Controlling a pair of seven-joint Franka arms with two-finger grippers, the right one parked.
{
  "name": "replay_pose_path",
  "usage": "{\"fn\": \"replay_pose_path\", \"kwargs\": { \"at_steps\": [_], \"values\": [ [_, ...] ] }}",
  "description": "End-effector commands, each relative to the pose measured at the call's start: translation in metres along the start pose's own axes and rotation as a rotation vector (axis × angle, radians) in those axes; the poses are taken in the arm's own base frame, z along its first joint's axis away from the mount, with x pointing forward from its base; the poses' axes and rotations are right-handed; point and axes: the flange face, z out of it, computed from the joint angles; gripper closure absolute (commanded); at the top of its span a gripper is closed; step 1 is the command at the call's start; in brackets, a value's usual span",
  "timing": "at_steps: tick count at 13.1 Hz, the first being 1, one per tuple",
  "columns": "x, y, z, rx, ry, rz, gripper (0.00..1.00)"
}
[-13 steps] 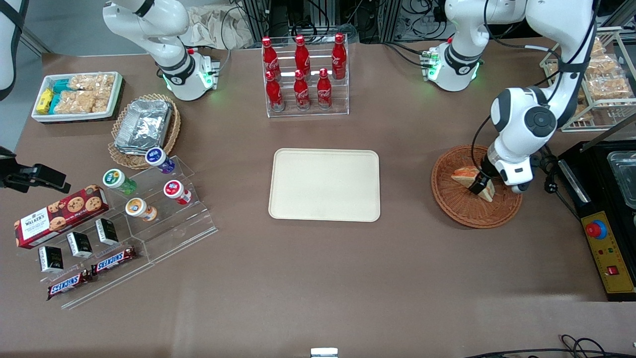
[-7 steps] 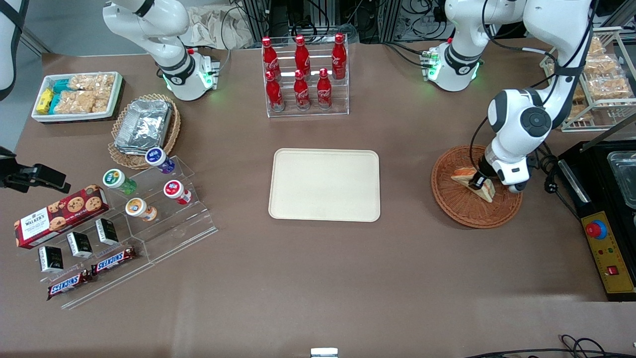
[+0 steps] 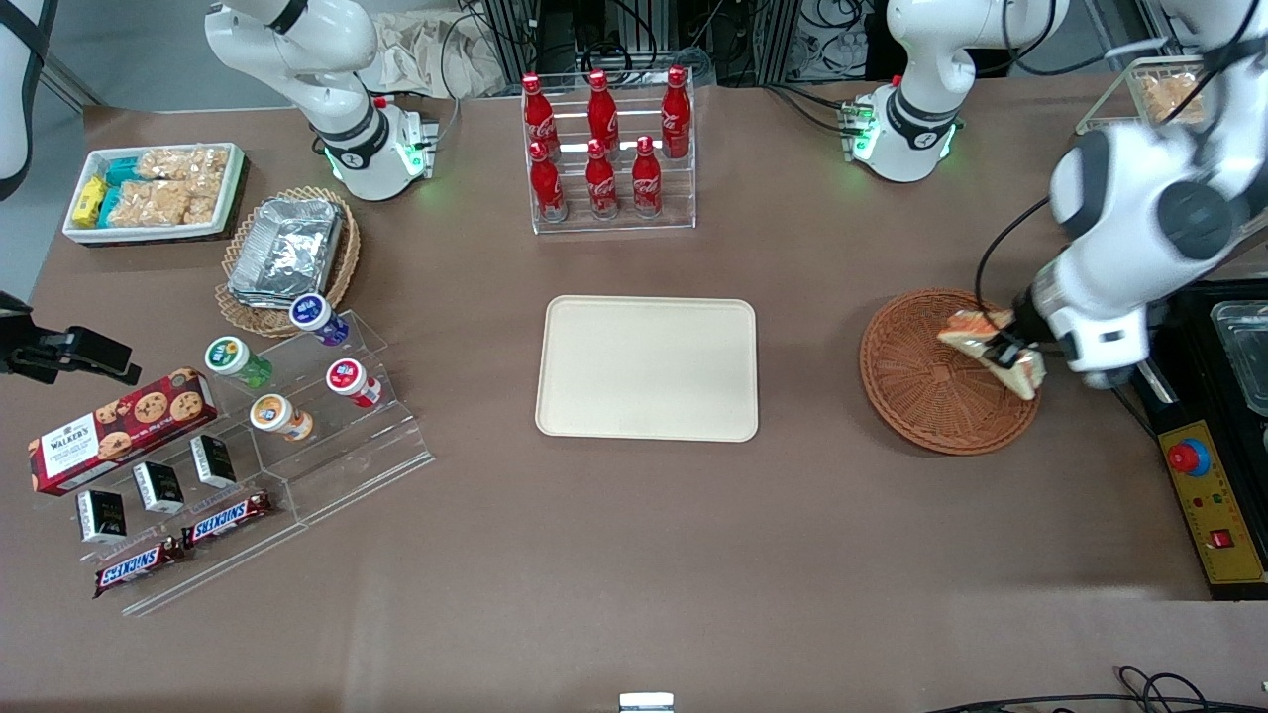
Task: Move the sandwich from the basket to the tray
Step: 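Lift the sandwich out of the basket and carry it toward the tray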
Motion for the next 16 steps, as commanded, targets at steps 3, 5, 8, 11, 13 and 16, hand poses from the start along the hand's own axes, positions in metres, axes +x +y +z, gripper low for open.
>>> {"fn": "replay_pose_path", "kwargs": {
  "at_steps": [3,5,8,11,13,16],
  "values": [
    [-0.036,0.016,-0.150,-0.068,0.001,0.272,1.00],
    [-0.093,0.043,-0.177,-0.110,0.038,0.443,1.00],
    [-0.173,0.075,-0.172,-0.103,0.029,0.637,1.00],
    [-0.218,0.109,-0.126,-0.044,-0.042,0.801,1.00],
    [-0.237,0.135,-0.081,-0.018,-0.095,0.868,1.00],
    [-0.282,0.160,0.001,-0.073,-0.058,0.929,1.00]
  ]
}}
